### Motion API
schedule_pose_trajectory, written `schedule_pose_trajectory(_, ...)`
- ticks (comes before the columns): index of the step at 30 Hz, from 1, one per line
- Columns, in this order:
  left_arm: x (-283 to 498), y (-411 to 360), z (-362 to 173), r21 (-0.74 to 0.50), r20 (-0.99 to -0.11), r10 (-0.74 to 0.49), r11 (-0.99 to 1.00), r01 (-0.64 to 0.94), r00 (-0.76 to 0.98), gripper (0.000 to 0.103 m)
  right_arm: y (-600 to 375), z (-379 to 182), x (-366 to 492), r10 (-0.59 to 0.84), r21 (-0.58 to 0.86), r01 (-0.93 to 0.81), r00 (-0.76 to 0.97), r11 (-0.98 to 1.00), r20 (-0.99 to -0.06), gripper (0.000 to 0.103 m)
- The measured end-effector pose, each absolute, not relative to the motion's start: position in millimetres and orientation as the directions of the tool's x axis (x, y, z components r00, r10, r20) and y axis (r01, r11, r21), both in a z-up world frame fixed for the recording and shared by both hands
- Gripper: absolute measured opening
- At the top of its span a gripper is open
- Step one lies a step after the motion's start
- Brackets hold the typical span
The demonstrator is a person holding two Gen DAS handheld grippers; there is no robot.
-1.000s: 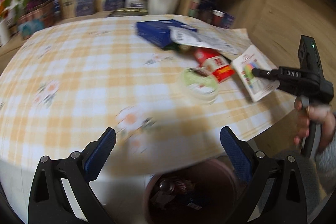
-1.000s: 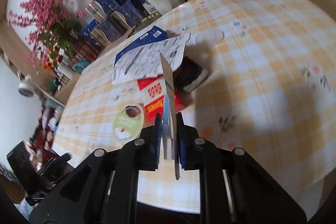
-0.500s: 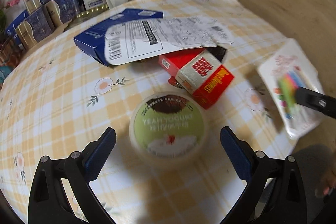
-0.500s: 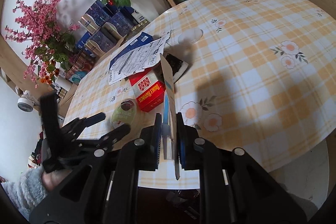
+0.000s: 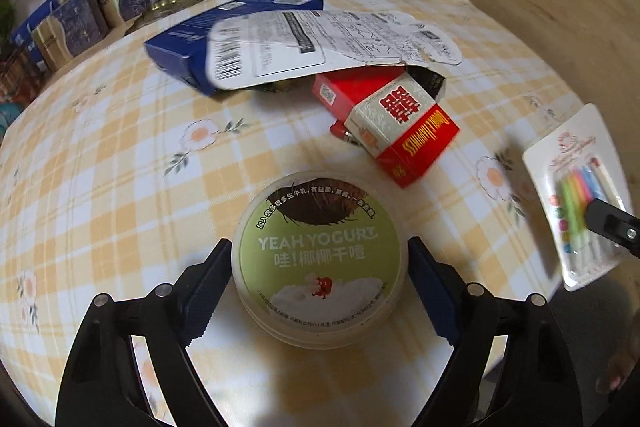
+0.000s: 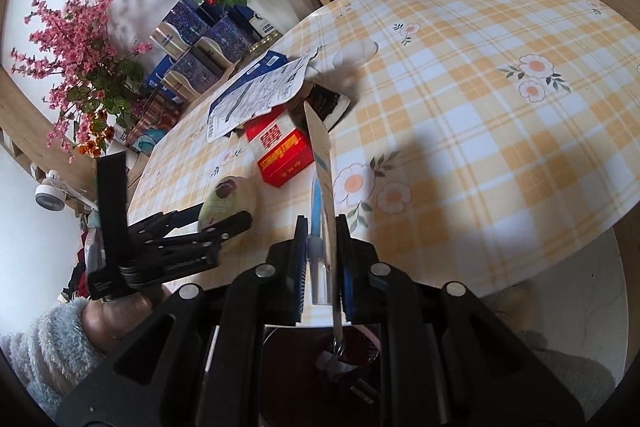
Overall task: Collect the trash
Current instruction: 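Carry the receipt to the bin with the right tool while the left tool grasps the green yogurt lid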
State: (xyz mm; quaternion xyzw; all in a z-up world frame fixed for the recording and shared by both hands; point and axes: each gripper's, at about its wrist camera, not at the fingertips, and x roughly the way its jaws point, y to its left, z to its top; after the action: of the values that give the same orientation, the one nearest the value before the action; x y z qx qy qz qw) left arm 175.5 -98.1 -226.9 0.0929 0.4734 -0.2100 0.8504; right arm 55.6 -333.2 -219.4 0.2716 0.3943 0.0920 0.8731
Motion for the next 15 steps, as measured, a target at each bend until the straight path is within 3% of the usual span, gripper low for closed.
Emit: schedule_pose_trajectory(15, 22, -5, -175, -0.136, -0.731, -0.393, 0.885, 0.445, 0.557, 0.084, -266, -204, 0, 0.418, 0.401, -0.181, 0.636, 0.898, -0.649, 0.017)
